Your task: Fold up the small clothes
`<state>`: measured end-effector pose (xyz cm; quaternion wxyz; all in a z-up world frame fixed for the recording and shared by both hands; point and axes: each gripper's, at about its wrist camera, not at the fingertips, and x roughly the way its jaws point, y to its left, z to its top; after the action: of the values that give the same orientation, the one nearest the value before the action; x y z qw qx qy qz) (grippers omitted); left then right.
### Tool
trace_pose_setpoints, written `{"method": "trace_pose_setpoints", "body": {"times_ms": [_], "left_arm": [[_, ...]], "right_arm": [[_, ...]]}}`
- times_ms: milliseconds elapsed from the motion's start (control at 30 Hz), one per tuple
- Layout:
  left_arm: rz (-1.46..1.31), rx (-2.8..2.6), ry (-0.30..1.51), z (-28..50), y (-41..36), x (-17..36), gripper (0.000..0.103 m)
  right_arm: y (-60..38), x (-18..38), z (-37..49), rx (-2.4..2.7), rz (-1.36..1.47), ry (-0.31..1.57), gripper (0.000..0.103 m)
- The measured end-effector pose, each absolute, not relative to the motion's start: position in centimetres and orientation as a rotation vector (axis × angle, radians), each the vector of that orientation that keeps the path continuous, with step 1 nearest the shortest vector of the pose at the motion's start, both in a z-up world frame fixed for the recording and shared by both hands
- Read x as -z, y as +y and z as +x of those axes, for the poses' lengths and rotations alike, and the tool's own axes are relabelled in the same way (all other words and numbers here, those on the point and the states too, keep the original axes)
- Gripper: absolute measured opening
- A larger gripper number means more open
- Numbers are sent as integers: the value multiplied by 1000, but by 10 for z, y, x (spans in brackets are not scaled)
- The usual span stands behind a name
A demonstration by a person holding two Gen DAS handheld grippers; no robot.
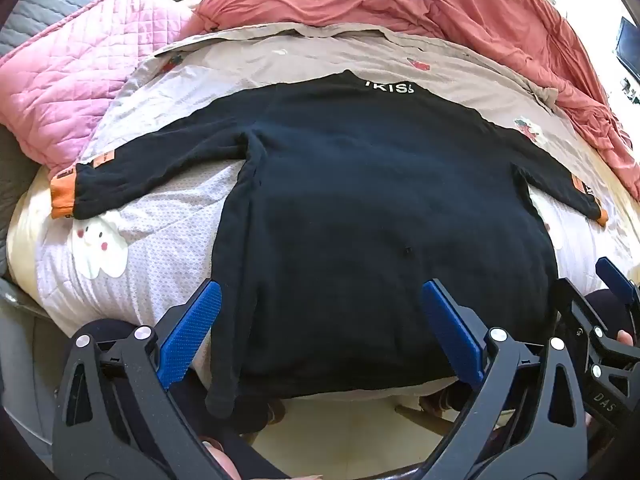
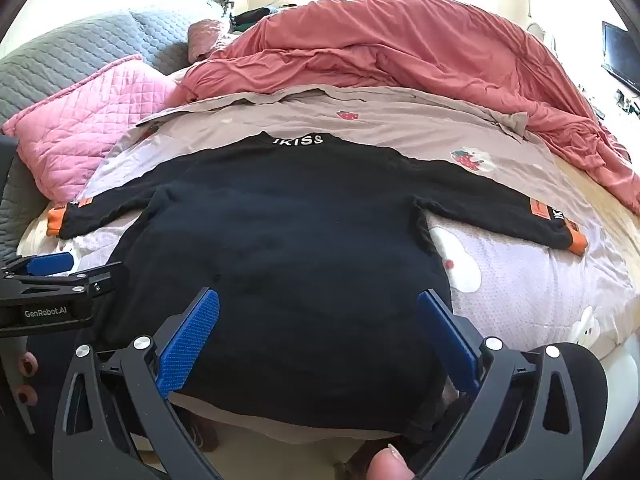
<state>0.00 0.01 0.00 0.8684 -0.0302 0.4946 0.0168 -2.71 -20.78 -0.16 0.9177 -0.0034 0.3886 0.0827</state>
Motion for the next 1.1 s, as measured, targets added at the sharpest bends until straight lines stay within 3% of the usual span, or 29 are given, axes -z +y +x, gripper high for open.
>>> {"method": "trace_pose_setpoints", "body": {"times_ms": [1100], "left_arm": [[-54,-31,1010,-2,0,-3,94]], "right_arm": [[-212,1,-31,-154,-29,801,99]]}}
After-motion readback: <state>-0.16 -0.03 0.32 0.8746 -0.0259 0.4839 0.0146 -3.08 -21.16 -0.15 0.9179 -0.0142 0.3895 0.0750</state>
